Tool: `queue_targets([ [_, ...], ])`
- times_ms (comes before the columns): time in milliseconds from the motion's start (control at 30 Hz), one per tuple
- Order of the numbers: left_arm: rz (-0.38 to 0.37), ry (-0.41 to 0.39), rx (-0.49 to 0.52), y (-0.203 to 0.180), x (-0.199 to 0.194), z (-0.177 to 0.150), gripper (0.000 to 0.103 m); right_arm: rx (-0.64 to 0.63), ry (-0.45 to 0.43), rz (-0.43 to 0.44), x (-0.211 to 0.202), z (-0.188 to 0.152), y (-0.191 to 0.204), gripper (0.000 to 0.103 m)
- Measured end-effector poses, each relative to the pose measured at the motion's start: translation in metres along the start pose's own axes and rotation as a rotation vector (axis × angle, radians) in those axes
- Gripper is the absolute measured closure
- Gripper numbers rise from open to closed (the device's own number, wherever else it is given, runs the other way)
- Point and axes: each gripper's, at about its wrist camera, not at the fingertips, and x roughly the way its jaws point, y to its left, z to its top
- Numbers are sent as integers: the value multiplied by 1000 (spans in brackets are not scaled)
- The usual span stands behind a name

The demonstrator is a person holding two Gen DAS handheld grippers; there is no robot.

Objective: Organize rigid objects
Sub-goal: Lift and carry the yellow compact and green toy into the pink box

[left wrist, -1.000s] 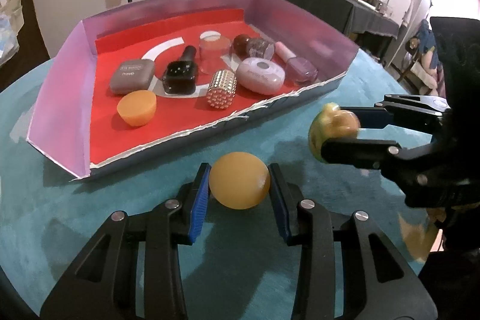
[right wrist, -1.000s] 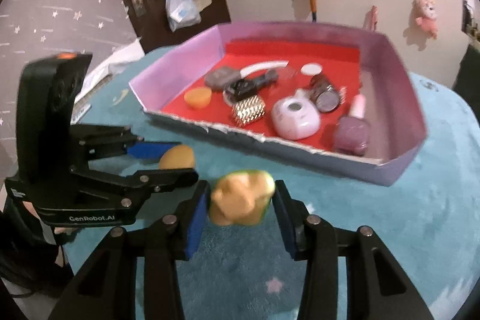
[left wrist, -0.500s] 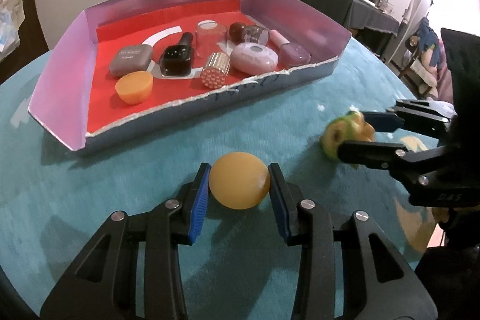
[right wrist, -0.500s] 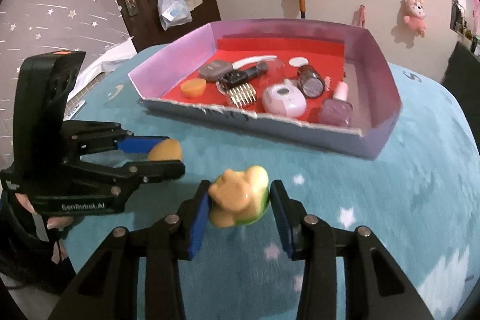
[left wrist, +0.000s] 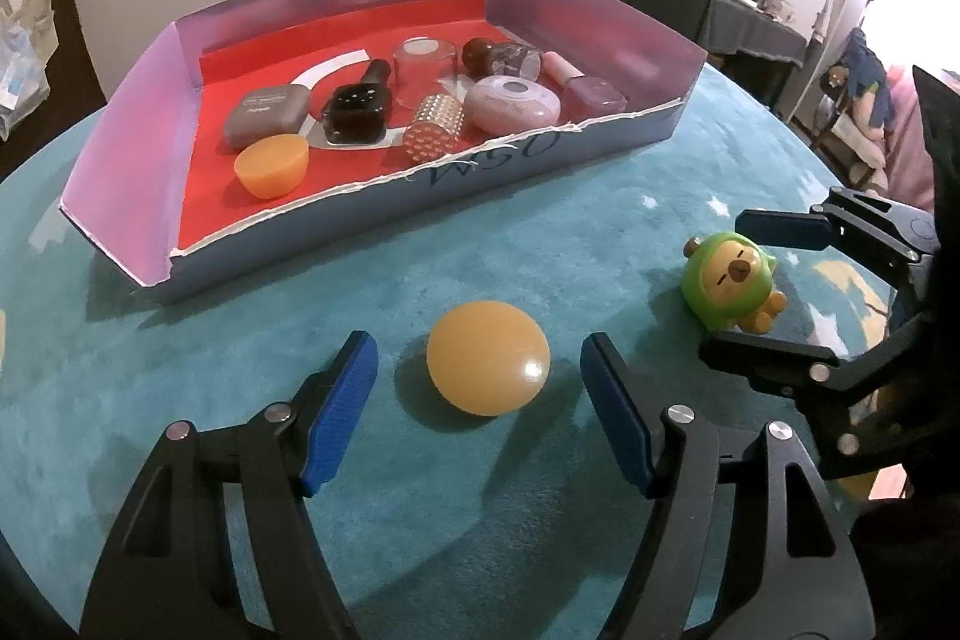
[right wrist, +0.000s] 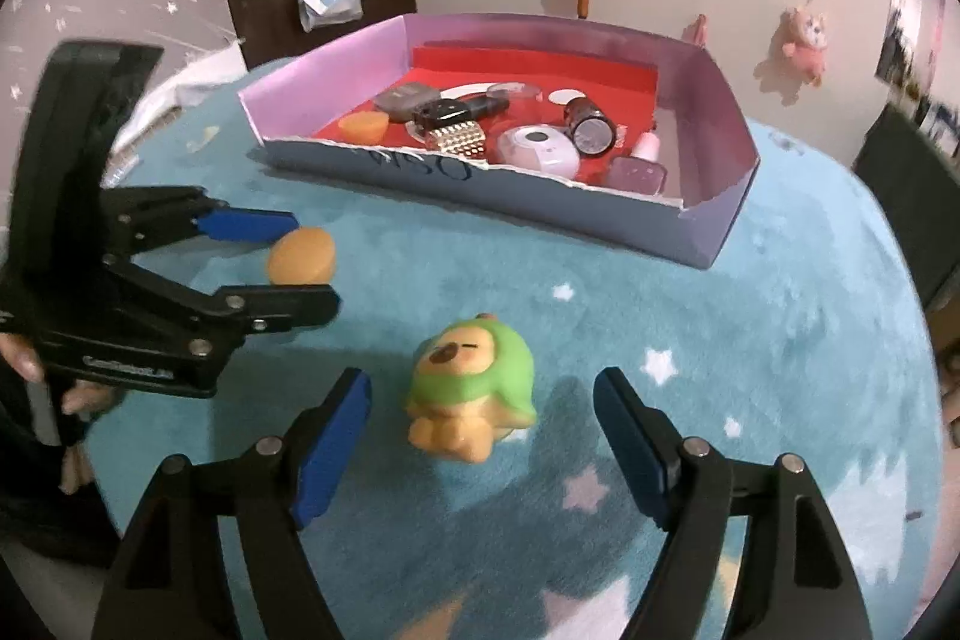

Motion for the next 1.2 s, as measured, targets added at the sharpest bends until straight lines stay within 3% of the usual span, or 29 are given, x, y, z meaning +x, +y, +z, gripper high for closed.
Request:
queue_targets([
  [100, 11, -1, -5, 2, 0, -1, 34, 1, 12, -41, 6, 1, -1, 24],
  [200, 14, -6, -9, 2, -2, -3, 35, 15, 25, -37, 9, 0, -4, 32],
  [433, 24, -23, 8, -3, -3, -5, 65, -19, 22, -29, 10, 0, 10, 55],
  [800, 3, -56, 3, -6, -16, 3, 67, -6, -7, -6, 4, 3, 10, 56],
  [967, -14, -109, 16, -1, -32, 33, 67, 17, -60, 33, -9, 23, 2, 56],
  [1200, -35, -109, 16, 25, -25, 112, 67, 32, -136, 65, -17, 104, -32, 56],
])
